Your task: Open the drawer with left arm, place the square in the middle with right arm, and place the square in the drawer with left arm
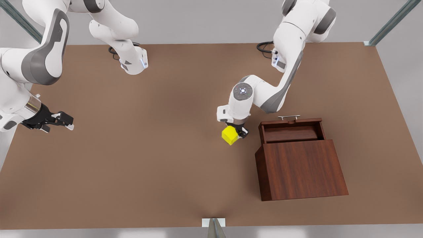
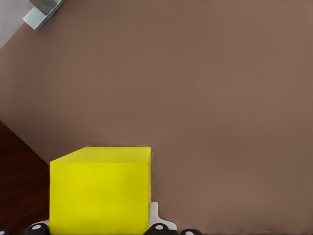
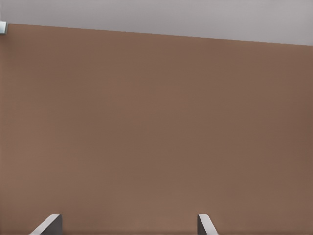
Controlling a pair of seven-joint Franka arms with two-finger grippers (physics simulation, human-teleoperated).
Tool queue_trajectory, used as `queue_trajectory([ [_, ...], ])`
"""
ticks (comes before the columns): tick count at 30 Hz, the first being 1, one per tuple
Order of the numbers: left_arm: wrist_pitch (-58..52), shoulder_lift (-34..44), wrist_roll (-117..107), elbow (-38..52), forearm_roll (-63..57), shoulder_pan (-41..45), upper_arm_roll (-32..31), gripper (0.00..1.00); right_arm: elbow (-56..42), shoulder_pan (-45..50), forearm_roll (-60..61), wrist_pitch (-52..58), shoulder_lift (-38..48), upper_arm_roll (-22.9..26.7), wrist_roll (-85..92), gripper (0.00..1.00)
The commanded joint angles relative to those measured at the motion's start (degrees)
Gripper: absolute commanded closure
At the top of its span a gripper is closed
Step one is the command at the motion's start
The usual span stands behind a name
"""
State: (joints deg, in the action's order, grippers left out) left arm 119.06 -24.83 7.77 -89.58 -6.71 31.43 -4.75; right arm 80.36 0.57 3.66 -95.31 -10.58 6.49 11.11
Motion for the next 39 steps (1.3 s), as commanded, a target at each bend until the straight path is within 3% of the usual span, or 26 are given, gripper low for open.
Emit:
queue_trajectory([
  [1,-11.56,2.32,20.7,0.02,4.69,-0.05,2.11,0.25,-0.03,0.05,0.03,-0.14,0.03,0.01,-0.03,0.0],
  [11,-17.81,6.63,51.29,-0.16,6.62,0.04,18.1,0.24,-0.03,-0.13,-0.06,-0.49,-0.32,0.01,0.05,0.0],
  [16,-21.24,7.69,62.54,-0.33,6.71,0.13,22.06,0.24,-0.03,-0.13,-0.15,-0.49,-0.23,0.1,0.05,0.0],
  [31,-17.72,9.45,73.79,-7.72,6.53,0.04,24.26,0.21,-0.03,-0.04,-0.15,-0.49,-0.41,0.01,0.05,0.0],
  [33,-17.81,9.36,73.88,-7.72,6.62,0.04,24.26,0.0,-0.03,0.05,-0.15,-0.49,-0.41,0.01,0.05,0.0],
  [39,-18.6,9.45,63.44,-5.96,6.71,0.13,24.26,0.0,-0.03,-0.04,-0.15,-0.49,-0.49,0.01,0.05,0.0],
])
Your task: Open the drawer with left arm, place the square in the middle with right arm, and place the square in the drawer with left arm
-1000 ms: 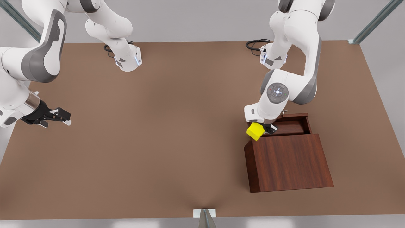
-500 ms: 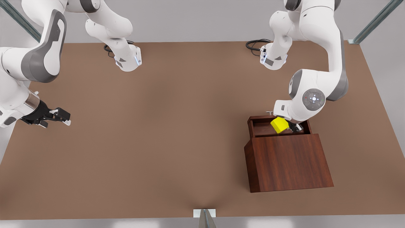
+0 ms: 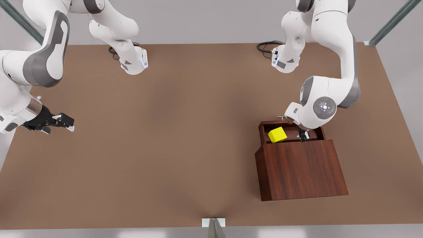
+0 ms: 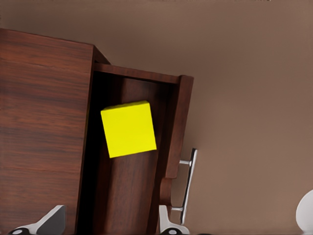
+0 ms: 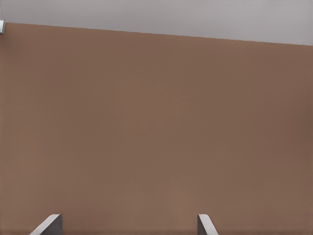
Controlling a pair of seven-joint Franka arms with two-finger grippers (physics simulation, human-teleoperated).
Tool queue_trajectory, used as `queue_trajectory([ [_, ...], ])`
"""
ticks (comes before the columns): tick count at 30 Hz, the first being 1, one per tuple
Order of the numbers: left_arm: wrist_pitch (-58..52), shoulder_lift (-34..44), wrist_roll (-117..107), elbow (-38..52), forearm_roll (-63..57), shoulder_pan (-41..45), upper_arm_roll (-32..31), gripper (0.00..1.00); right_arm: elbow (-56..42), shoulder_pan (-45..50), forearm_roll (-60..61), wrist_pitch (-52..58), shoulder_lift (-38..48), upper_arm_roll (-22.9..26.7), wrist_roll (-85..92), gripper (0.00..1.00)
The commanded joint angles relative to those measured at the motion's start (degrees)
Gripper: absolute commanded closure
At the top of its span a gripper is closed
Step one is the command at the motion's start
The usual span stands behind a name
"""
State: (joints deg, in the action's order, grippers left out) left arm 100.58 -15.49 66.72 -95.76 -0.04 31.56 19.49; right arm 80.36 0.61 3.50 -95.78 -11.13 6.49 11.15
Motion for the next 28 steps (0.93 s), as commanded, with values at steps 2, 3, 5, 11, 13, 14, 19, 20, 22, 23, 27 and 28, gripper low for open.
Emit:
queue_trajectory([
  [2,-0.91,0.02,-14.84,1.98,0.04,-0.09,0.03,0.0,-0.03,0.01,0.01,-0.02,0.06,0.02,0.01,0.0],
  [3,-0.91,0.11,-23.02,2.41,1.96,-0.09,0.11,0.0,-0.03,0.01,0.01,-0.02,0.06,0.02,0.01,0.0],
  [5,-0.65,-0.95,-35.07,6.81,8.91,-0.18,6.17,0.0,-0.03,0.01,0.01,-0.02,0.06,0.02,0.01,0.0],
  [11,-0.47,1.24,-70.04,12.96,0.86,-14.81,-7.38,0.0,0.06,-0.17,0.01,-0.02,-0.03,0.11,0.01,0.0],
  [13,-0.12,3.01,-77.27,12.96,-6.64,-31.46,-28.18,0.0,-0.03,-0.25,0.1,-0.02,-0.03,0.11,0.01,0.0],
  [14,-0.03,3.1,-78.32,12.96,-8.22,-33.49,-31.09,0.0,-0.03,-0.25,0.01,-0.1,-0.03,0.11,0.01,0.0],
  [19,1.11,3.89,-89.48,12.44,-7.7,-33.4,-31.09,0.0,0.06,-0.25,0.01,-0.19,-0.29,0.19,0.01,0.0],
  [20,1.11,4.32,-92.39,12.26,-7.7,-33.31,-31.09,0.0,0.06,-0.25,0.01,-0.1,-0.2,0.11,0.01,0.0],
  [22,1.11,4.77,-92.12,12.08,-7.7,-33.14,-31.09,0.0,0.06,-0.34,0.01,-0.1,-0.2,0.19,0.01,0.0],
  [23,1.11,5.12,-91.33,12.0,-7.78,-33.14,-31.09,0.0,0.06,-0.43,0.01,-0.1,-0.2,0.19,0.01,0.0],
  [27,1.2,5.64,-89.13,12.0,-7.78,-33.05,-31.0,0.0,-0.03,-0.69,0.01,-0.1,-0.2,0.19,0.01,0.0],
  [28,1.2,5.64,-89.31,11.56,-7.78,-33.05,-31.0,0.0,-0.03,-0.69,0.01,-0.11,-0.2,0.11,0.01,0.0],
])
